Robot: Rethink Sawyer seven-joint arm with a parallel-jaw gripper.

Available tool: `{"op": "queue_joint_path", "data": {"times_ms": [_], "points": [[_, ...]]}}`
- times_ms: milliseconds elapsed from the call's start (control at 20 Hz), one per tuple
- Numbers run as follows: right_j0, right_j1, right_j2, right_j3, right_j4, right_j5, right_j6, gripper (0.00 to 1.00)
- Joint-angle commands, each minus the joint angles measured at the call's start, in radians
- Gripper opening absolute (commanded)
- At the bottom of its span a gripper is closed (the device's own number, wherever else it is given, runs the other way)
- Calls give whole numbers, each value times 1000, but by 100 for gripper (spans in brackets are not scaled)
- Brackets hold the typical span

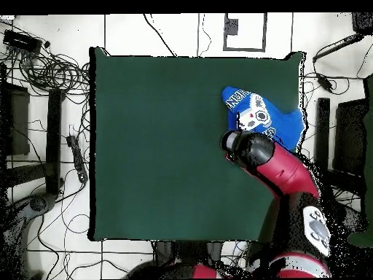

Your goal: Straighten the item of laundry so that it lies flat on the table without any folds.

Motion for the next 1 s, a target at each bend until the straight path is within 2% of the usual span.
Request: {"op": "queue_joint_path", "data": {"times_ms": [50,300,500,750,1000], "points": [[19,-68,75,153,59,105,101,0],[-31,-30,60,62,19,165,43,0],[-76,39,49,-7,-27,147,-11,0],[-112,74,69,-8,-49,88,-43,0],[-100,83,79,9,-47,54,-21,0]]}}
